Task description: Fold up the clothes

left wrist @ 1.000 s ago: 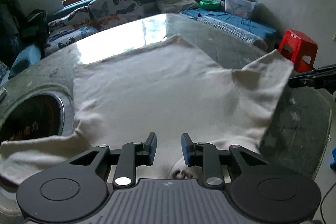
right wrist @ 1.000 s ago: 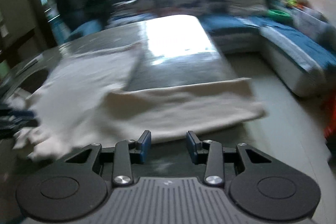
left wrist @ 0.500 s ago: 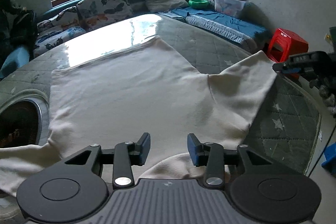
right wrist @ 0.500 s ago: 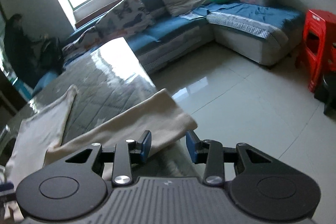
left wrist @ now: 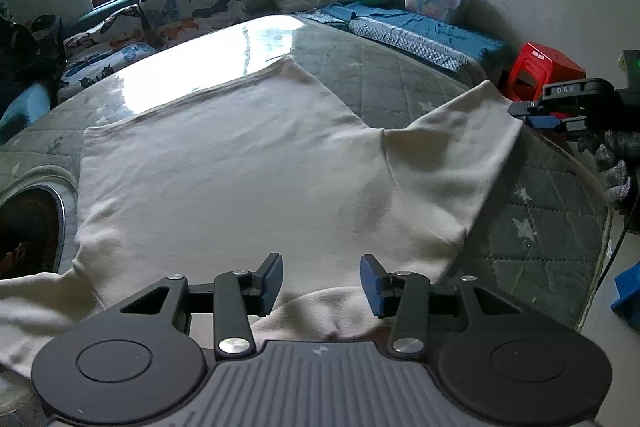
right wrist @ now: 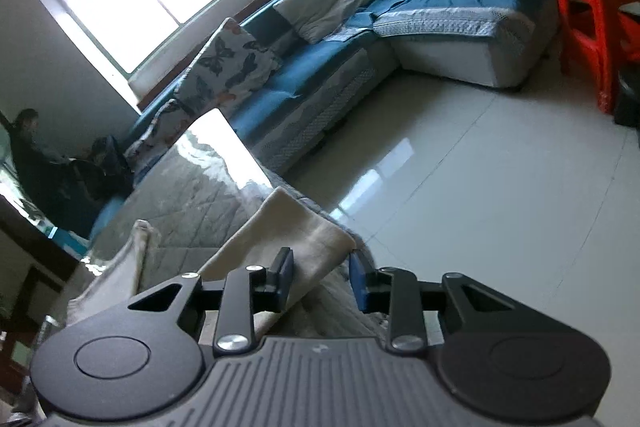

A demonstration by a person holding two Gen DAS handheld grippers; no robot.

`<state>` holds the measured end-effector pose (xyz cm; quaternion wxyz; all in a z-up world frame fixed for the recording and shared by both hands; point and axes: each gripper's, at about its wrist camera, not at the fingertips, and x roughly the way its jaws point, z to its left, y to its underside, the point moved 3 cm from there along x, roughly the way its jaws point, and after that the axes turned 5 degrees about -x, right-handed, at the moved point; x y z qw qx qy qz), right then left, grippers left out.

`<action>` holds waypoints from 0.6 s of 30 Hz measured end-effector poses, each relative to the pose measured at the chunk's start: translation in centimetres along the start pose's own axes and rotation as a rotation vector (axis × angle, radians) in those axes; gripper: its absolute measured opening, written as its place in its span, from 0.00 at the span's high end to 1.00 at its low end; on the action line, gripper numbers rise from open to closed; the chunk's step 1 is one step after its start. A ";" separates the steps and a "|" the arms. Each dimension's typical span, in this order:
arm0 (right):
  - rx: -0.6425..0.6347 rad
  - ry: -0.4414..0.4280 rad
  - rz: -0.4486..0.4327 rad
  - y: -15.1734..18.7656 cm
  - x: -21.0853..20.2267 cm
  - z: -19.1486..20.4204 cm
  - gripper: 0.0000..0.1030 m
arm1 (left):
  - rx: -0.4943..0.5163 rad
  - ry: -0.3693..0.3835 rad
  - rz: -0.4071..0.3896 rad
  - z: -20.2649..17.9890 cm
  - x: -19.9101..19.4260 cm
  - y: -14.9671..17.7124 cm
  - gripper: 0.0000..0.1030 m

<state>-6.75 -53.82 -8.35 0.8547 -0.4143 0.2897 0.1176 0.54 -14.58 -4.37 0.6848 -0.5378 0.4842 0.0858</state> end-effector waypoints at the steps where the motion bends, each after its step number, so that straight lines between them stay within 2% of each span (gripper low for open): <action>1: -0.003 -0.003 -0.005 0.0 0.0 -0.2 0.76 | -0.001 -0.001 0.002 0.0 0.1 0.0 0.55; 3: -0.025 0.002 -0.017 -0.1 -0.4 0.1 0.93 | -0.005 -0.004 0.007 0.0 0.2 -0.1 0.55; 10: -0.080 -0.007 -0.058 -0.9 -1.8 1.6 0.96 | 0.003 0.000 0.013 -0.6 0.7 -0.2 0.54; 18: -0.193 -0.071 -0.113 -3.7 -5.7 7.0 0.96 | 0.028 0.026 0.005 -1.6 1.4 -0.4 0.52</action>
